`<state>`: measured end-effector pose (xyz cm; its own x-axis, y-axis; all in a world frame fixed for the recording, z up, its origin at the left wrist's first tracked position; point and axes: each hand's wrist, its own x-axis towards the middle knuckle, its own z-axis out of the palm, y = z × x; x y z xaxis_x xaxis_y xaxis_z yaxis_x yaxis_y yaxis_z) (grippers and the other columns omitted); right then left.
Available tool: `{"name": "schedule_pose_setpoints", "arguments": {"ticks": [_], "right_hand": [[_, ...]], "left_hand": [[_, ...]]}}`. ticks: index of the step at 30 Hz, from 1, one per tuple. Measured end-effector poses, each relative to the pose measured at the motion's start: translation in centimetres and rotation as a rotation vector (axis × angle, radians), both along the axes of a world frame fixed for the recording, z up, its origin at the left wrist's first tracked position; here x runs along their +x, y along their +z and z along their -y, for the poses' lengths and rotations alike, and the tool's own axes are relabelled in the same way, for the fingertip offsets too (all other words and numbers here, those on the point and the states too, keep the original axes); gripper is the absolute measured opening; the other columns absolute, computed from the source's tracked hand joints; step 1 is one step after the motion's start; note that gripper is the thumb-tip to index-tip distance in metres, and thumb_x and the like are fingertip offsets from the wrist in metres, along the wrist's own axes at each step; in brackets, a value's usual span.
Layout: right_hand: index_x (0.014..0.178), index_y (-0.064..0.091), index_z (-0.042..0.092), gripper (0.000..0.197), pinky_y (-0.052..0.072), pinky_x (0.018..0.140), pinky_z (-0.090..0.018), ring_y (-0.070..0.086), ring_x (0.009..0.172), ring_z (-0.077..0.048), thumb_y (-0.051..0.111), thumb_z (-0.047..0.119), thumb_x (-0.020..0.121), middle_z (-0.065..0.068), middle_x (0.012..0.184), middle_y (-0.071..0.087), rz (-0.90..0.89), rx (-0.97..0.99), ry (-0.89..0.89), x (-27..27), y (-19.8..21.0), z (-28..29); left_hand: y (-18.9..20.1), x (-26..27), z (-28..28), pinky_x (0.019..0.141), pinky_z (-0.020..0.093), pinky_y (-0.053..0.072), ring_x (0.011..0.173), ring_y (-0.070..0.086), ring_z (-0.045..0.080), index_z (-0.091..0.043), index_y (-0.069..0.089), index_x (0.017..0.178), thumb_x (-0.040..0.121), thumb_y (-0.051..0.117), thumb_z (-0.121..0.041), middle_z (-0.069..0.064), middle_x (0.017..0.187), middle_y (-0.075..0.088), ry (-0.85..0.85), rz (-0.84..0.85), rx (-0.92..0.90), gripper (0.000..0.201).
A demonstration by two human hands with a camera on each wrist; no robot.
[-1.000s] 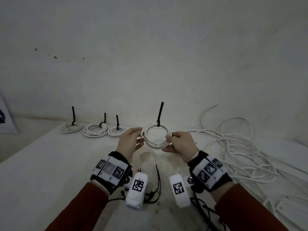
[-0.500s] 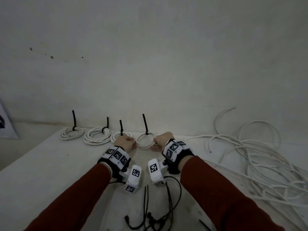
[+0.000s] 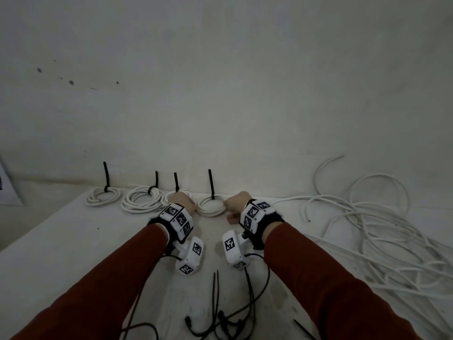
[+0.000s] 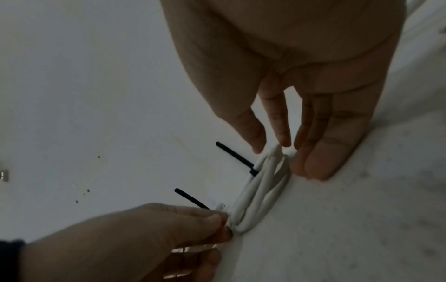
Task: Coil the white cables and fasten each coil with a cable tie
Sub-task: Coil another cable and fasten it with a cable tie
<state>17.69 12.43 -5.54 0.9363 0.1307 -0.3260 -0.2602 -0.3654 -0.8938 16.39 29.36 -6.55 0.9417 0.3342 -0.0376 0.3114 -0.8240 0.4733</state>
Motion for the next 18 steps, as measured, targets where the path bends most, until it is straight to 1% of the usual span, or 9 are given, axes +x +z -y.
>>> {"name": "schedule_pose_setpoints", "arguments": {"ticks": [2,3,5,8,11,12,14,16,18], "right_hand": [[0.112,0.053,0.01,0.022,0.053,0.058,-0.031,0.059,0.072,-0.022,0.058,0.013,0.091,-0.012,0.097,0.058,0.011,-0.022,0.004,-0.1,1.0,0.9],[0.104,0.051,0.007,0.014,0.054,0.058,-0.034,0.059,0.067,-0.023,0.058,0.012,0.092,-0.013,0.092,0.056,-0.003,-0.011,-0.001,-0.4,1.8,1.4],[0.095,0.051,0.001,0.01,0.053,0.057,-0.038,0.059,0.058,-0.025,0.057,0.008,0.094,-0.013,0.085,0.054,-0.01,-0.027,-0.039,-1.2,3.5,2.7],[0.105,0.055,-0.001,0.014,0.05,0.055,-0.035,0.06,0.055,-0.024,0.055,0.007,0.094,-0.01,0.084,0.054,0.081,-0.162,-0.024,-3.0,5.3,6.1],[0.111,0.061,-0.002,0.024,0.05,0.055,-0.03,0.064,0.065,-0.026,0.055,0.013,0.093,-0.01,0.096,0.059,0.218,-0.383,0.003,-5.0,6.1,10.6],[0.112,0.062,0.0,0.025,0.048,0.052,-0.025,0.065,0.071,-0.027,0.054,0.015,0.093,-0.009,0.098,0.06,0.239,-0.468,0.016,-5.7,6.3,12.3],[0.111,0.064,0.003,0.026,0.042,0.045,-0.02,0.068,0.081,-0.027,0.052,0.017,0.093,-0.008,0.099,0.063,0.251,-0.617,0.046,-7.1,6.7,15.3],[0.11,0.066,0.002,0.027,0.039,0.043,-0.019,0.068,0.088,-0.028,0.053,0.018,0.092,-0.01,0.101,0.067,0.262,-0.725,0.056,-8.4,6.8,18.0],[0.108,0.067,0.002,0.028,0.04,0.041,-0.017,0.065,0.085,-0.026,0.059,0.021,0.09,-0.012,0.101,0.068,0.26,-0.801,0.064,-9.6,6.7,20.2]], "left_hand": [[0.3,-0.6,0.0,0.082,0.028,0.045,0.108,0.06,0.027,-0.006,0.067,0.112,0.092,0.053,-0.018,0.012,0.115,0.066,0.005,0.003,0.023,0.027],[0.4,-0.9,0.0,0.083,0.028,0.045,0.108,0.06,0.027,-0.006,0.067,0.112,0.092,0.052,-0.017,0.012,0.115,0.066,-0.004,0.002,0.042,0.027],[0.9,-1.7,0.2,0.083,0.029,0.045,0.107,0.061,0.027,-0.006,0.067,0.111,0.092,0.052,-0.016,0.012,0.114,0.066,-0.023,0.008,0.067,0.026],[1.7,-2.8,0.9,0.076,0.029,0.044,0.103,0.062,0.028,-0.005,0.065,0.107,0.095,0.046,-0.018,0.012,0.11,0.065,-0.085,-0.002,0.143,0.026],[2.7,-3.6,2.9,0.069,0.026,0.042,0.092,0.063,0.028,-0.006,0.067,0.088,0.095,0.046,-0.018,0.008,0.09,0.066,-0.153,0.014,0.188,0.025],[3.1,-3.9,3.9,0.07,0.026,0.043,0.092,0.063,0.028,-0.005,0.068,0.088,0.094,0.047,-0.02,0.009,0.09,0.067,-0.192,0.026,0.185,0.027],[3.9,-4.7,6.4,0.074,0.026,0.042,0.096,0.061,0.029,-0.005,0.07,0.096,0.094,0.049,-0.024,0.011,0.099,0.068,-0.293,0.077,0.162,0.029],[4.5,-5.8,9.5,0.078,0.024,0.04,0.101,0.06,0.027,-0.006,0.069,0.102,0.095,0.05,-0.025,0.01,0.106,0.068,-0.41,0.121,0.129,0.028],[4.8,-6.9,12.5,0.081,0.025,0.041,0.104,0.059,0.025,-0.009,0.068,0.106,0.095,0.051,-0.026,0.008,0.111,0.067,-0.519,0.148,0.122,0.027]]}}
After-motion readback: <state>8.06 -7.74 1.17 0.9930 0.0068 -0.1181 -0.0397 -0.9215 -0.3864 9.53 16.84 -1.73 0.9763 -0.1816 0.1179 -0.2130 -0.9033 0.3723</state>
